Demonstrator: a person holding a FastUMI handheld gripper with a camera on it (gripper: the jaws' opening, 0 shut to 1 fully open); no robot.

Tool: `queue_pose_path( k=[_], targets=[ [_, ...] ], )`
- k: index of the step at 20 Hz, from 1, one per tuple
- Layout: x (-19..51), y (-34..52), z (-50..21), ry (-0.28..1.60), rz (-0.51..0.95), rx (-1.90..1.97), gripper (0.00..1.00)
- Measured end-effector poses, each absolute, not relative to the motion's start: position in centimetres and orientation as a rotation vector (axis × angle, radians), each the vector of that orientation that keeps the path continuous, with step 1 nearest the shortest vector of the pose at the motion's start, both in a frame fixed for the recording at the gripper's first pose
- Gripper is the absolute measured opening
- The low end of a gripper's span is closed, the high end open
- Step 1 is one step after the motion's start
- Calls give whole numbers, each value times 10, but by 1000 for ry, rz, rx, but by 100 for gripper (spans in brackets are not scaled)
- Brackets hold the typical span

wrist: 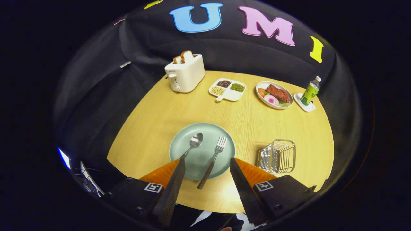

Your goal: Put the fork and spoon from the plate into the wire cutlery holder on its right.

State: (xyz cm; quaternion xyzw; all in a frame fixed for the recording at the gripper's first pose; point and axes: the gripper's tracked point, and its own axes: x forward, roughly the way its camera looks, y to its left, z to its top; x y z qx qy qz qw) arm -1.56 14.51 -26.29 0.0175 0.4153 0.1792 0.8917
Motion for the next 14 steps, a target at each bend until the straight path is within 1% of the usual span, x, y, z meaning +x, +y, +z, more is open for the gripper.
queue_pose_path(
  k=[3,4,5,6,14],
  targets=[
    [-11,151,-296,931,360,21,87],
    [-9,155,-307,956,356,26,82],
    [-9,157,-316,979,352,28,73],
    [-8,160,-325,999,352,29,71],
    [-10,168,-388,1162,304,-13,70]
  ],
)
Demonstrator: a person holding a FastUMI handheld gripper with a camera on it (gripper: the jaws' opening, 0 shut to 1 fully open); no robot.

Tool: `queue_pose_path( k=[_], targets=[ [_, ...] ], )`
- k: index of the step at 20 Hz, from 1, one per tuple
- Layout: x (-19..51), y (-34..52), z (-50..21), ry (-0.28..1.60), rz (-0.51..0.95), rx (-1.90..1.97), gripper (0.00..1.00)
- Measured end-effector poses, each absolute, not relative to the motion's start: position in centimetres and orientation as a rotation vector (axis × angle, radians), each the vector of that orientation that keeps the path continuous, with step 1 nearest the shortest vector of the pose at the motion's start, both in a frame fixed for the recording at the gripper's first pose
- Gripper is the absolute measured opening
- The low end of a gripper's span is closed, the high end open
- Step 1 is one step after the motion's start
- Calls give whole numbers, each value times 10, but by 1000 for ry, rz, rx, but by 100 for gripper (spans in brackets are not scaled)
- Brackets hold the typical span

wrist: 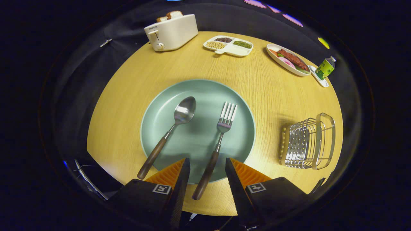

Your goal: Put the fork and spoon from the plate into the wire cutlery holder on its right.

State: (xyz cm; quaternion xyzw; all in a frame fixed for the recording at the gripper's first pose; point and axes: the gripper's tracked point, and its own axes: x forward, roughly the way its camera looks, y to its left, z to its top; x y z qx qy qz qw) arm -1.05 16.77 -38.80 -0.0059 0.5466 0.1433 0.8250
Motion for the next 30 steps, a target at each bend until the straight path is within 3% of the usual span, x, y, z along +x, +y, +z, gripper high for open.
queue_pose_path(
  k=[1,3,6,7,9,18,23,30],
  targets=[
    [-7,167,-394,1172,287,-18,68],
    [-2,168,-402,1195,259,-16,49],
    [10,160,-401,1201,204,-21,39],
    [12,159,-407,1201,197,-10,17],
    [13,157,-405,1193,188,-4,10],
    [11,146,-342,1081,298,37,10],
    [3,78,-287,1044,394,-89,10],
    [-12,-40,-279,1256,425,-201,10]
  ],
)
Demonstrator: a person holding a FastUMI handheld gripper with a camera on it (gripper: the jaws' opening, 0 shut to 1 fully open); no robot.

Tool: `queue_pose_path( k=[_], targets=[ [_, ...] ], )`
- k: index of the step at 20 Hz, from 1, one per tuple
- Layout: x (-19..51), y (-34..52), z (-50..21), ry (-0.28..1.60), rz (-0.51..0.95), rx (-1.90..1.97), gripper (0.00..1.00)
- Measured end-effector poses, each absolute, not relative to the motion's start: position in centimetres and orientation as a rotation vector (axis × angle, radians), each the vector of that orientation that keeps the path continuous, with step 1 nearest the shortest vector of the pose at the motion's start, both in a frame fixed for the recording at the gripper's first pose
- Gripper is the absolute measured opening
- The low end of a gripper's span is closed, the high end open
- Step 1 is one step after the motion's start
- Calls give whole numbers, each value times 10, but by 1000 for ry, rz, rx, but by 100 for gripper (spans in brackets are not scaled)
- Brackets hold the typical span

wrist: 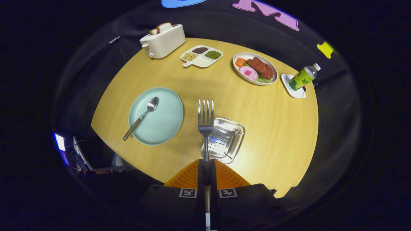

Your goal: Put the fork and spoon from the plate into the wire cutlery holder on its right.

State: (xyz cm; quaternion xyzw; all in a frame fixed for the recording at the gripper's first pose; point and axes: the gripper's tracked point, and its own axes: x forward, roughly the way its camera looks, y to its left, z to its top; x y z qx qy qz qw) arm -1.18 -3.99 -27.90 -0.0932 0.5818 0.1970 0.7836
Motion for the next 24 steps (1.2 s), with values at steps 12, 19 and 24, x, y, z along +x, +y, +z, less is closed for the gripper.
queue_pose_path(
  k=[12,19,24],
  targets=[
    [-25,-80,-314,1697,508,-591,10],
    [-12,-76,-327,1743,458,-636,15],
    [2,-76,-324,1655,434,-581,47]
  ],
)
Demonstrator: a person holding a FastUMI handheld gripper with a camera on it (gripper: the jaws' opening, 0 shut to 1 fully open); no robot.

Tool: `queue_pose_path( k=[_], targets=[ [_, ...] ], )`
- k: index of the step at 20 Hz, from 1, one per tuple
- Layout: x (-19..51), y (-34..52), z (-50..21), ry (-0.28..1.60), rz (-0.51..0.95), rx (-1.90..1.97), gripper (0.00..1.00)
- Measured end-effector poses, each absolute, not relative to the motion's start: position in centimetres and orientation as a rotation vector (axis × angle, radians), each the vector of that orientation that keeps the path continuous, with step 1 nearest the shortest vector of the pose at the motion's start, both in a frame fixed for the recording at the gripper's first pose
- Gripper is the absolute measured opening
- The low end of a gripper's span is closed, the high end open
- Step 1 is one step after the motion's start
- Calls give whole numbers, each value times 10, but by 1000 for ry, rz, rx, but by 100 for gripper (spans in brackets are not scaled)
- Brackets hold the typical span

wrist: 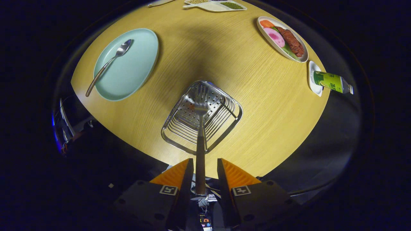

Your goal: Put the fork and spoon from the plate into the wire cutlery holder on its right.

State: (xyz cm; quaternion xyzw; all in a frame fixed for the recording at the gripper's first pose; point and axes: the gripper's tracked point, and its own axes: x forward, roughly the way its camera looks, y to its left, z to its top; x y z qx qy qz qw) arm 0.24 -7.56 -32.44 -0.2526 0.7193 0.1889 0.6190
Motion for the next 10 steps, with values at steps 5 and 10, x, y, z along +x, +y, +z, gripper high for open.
queue_pose_path(
  k=[5,10],
  targets=[
    [12,-66,-307,1480,409,-453,64],
    [22,-48,-266,1269,352,-279,66]
  ],
)
